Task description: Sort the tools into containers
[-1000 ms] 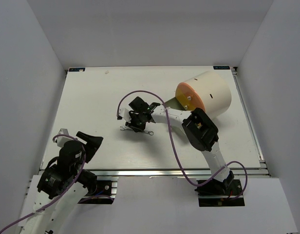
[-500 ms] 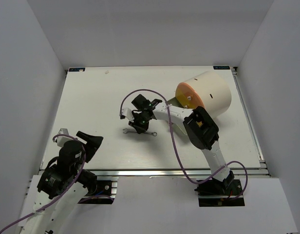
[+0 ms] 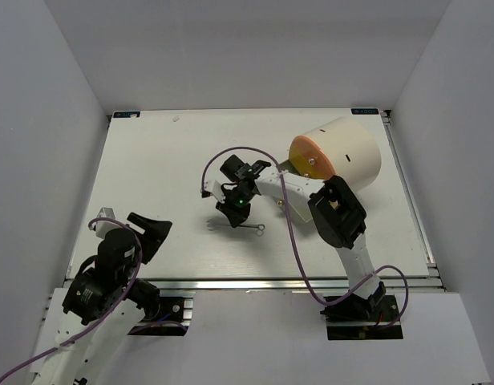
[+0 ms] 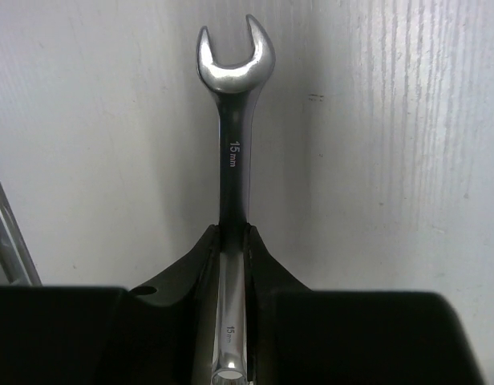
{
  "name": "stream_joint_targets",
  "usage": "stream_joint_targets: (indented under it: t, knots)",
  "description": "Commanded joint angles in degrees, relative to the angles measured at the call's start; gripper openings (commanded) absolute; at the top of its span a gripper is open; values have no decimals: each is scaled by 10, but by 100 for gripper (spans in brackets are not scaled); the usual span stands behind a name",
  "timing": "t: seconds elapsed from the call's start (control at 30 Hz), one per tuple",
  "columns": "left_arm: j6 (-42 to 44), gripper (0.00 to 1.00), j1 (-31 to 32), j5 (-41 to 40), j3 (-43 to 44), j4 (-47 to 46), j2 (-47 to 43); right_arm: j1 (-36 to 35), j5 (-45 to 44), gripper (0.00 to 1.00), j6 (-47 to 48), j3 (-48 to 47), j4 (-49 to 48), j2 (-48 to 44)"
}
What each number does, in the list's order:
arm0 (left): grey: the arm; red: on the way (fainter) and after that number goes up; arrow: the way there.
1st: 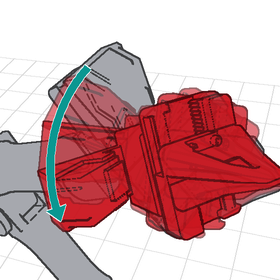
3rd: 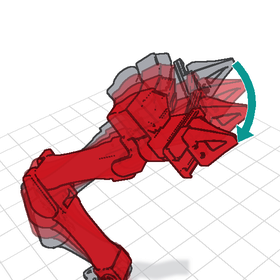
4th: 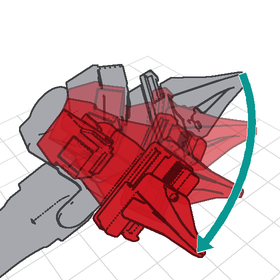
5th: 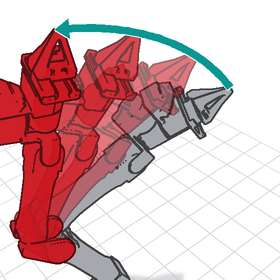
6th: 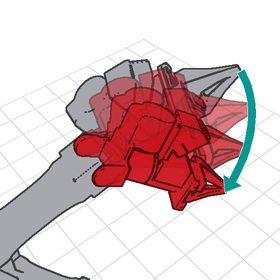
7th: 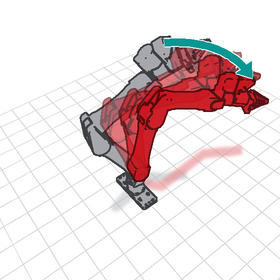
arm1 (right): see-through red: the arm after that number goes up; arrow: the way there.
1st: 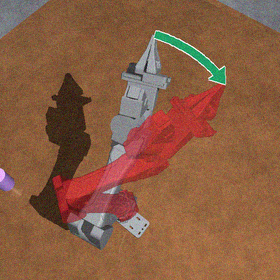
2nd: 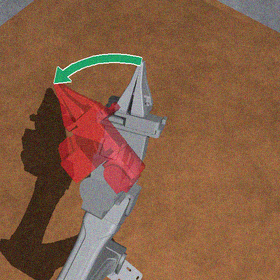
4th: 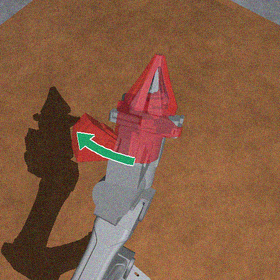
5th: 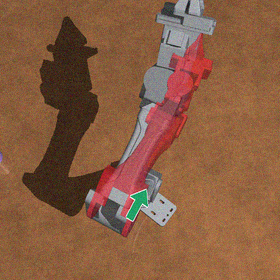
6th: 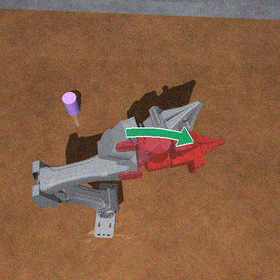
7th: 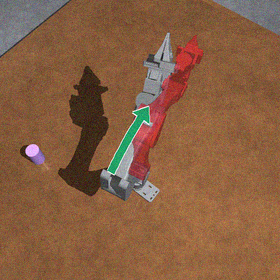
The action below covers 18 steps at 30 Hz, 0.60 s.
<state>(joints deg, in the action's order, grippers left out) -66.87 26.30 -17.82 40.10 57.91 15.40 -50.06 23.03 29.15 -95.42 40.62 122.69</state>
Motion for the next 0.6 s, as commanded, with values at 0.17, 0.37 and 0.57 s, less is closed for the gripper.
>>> stream_joint_targets:
  t: [0.17,0.37,0.57]
  knots:
    - [6,79,-3,9,-8,-21,10,-2,18,0,-11,-6,10,-66]
    - [10,79,-3,13,-12,-32,15,2,13,0,-14,-11,10,-95]
    - [19,79,-3,19,-17,-52,28,12,2,0,-10,1,15,-148]
